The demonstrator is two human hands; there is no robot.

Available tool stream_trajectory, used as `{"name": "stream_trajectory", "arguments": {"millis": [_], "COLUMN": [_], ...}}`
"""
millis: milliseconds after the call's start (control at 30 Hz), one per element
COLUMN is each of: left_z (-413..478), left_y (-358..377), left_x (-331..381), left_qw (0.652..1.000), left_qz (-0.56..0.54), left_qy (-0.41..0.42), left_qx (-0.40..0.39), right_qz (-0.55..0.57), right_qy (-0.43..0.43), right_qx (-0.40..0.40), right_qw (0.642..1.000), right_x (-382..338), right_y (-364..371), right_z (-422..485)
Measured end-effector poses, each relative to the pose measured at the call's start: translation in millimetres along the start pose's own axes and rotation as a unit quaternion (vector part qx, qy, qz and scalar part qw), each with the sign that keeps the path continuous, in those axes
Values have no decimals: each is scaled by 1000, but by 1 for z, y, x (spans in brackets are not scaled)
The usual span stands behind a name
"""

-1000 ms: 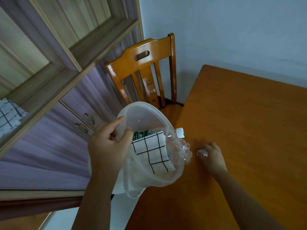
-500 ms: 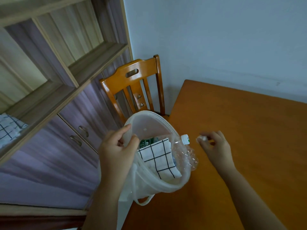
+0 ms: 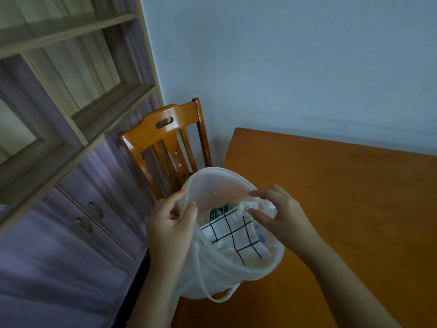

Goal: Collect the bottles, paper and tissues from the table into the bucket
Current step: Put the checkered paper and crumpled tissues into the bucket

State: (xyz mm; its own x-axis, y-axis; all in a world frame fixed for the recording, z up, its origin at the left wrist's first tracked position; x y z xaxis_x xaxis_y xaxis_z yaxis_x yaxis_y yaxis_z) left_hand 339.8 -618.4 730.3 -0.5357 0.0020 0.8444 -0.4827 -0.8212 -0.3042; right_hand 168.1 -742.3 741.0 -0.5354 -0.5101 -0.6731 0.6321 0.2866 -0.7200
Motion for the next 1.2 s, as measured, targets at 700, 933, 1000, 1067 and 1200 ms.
{"name": "stream_trajectory", "arguments": {"millis": [700, 933, 1000, 1067, 1200], "left_z": [-47, -96, -112, -126, -149], "left_y": [-2, 8, 12, 15, 20], "left_x": [-6, 24, 30, 34, 45], "left_qw": [987, 983, 981, 978, 974], "left_qz": [-145, -162, -166, -171, -163], "left_qy": [-67, -85, -97, -117, -153], "left_qx": [-7, -16, -18, -18, -31], "right_qz": [165, 268, 328, 356, 369], "right_qy": [218, 235, 247, 247, 238], "right_qx": [98, 30, 18, 21, 35], "right_qw": [957, 934, 912, 901, 898], "right_x": [77, 89, 94, 100, 110], "right_y": [-54, -76, -83, -90, -100], "right_z": [-86, -139, -156, -171, -196]}}
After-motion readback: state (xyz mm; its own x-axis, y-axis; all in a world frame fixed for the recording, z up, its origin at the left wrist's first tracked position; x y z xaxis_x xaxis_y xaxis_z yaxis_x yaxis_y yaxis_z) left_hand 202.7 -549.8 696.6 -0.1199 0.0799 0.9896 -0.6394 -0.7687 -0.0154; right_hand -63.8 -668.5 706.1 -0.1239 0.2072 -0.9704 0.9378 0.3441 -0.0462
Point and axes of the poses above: each hand's wrist, its own z-axis towards the middle knuckle, its own y-axis out of the palm, x = y × z, the point moved 2 cm from there along z, towards the middle knuckle, and after that the axes turned 7 degrees about y, right-handed, at the moved point
